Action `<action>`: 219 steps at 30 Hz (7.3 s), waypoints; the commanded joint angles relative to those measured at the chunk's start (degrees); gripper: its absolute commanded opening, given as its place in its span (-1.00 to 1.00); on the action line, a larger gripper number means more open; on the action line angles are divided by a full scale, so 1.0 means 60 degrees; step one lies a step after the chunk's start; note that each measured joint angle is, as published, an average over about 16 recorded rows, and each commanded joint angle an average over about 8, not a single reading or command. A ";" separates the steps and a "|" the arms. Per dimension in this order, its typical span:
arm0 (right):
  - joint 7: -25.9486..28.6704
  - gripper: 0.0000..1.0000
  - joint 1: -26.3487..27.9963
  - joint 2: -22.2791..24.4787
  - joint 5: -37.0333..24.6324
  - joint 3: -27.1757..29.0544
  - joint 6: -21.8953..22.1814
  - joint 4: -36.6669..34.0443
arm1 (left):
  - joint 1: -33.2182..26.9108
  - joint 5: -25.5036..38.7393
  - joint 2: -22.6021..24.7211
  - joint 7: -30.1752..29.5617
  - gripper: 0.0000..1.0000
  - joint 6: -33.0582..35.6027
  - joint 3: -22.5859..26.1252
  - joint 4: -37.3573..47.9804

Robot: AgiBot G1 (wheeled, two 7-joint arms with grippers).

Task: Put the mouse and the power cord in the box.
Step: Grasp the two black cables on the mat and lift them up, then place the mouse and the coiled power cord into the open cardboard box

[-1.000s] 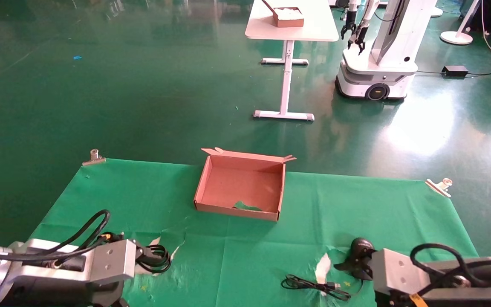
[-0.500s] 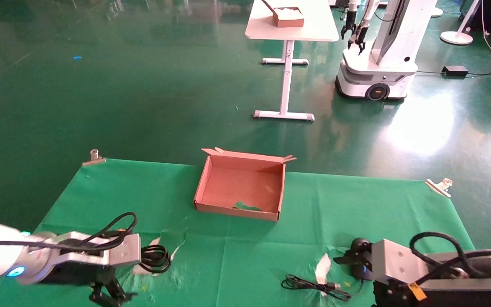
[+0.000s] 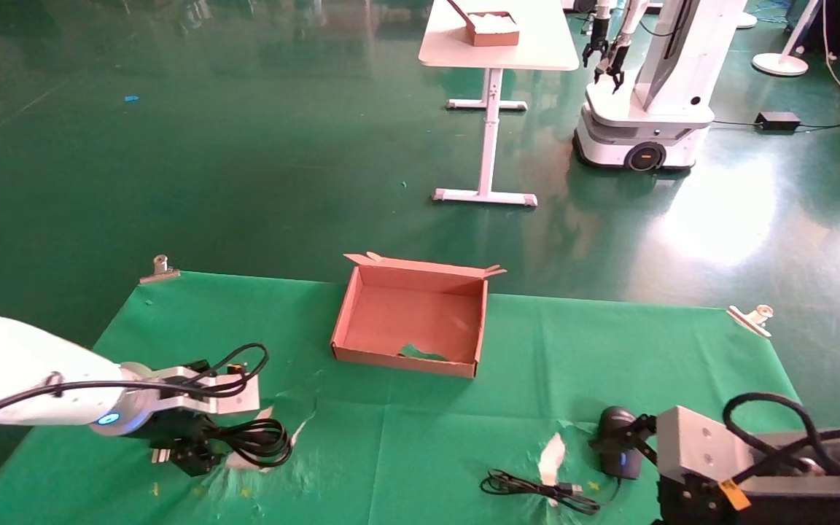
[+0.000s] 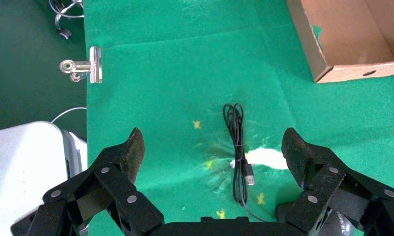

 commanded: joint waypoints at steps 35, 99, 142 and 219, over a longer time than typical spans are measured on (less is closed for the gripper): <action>-0.0065 -0.10 0.1854 -0.4407 -0.5842 -0.2765 0.1524 -0.3528 | -0.0544 -0.0058 0.0866 0.1042 -0.16 -0.0784 0.0022 0.2437; -0.0044 -1.00 0.1853 -0.4288 -0.5669 -0.2681 0.1432 -0.3419 | -0.0904 0.0007 0.0745 0.0734 -1.00 -0.0608 -0.0037 0.2556; 0.2563 -1.00 0.2699 -0.1282 -0.5944 -0.1249 0.1494 -0.0104 | -0.1320 -0.3791 0.2942 0.2526 1.00 -0.5333 0.1973 0.2708; -0.2685 0.87 0.4796 -0.7483 -0.4549 -0.4694 0.5996 -0.6735 | -0.3187 -0.6346 0.2402 0.2080 1.00 -0.6238 0.4078 0.7198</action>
